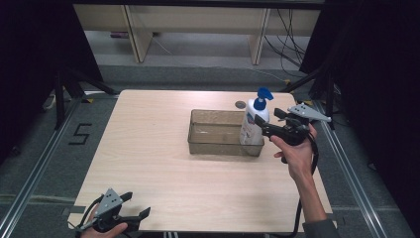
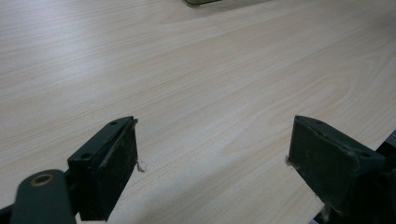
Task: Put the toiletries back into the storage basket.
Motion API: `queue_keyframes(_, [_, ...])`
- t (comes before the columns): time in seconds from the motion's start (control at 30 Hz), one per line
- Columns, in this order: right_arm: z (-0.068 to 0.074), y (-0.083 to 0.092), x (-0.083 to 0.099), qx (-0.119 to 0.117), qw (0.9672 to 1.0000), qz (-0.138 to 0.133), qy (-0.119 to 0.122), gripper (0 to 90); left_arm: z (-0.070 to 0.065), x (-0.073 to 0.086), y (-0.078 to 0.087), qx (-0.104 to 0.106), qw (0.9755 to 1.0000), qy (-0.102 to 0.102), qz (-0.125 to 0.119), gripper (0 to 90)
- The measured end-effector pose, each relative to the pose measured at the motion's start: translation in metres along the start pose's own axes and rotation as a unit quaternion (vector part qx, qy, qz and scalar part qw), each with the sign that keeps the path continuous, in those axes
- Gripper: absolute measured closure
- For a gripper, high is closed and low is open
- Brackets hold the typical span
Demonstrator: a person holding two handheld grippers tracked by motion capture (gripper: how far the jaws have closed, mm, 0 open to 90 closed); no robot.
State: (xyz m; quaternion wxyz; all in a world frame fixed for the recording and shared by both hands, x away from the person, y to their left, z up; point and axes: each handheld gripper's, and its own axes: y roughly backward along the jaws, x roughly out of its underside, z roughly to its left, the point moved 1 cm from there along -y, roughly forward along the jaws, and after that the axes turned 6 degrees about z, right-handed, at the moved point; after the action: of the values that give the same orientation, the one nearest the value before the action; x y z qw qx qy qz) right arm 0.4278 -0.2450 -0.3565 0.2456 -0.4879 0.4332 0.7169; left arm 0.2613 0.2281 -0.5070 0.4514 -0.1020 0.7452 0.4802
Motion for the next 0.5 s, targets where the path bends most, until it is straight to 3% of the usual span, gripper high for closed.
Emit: queue_keyframes(0.5, [0.0077,0.0095,0.0076,-0.003,1.0000,-0.005,0.003,21.0,0.0002,-0.0001,0.0002,-0.001,1.0000,-0.001,0.000,15.0])
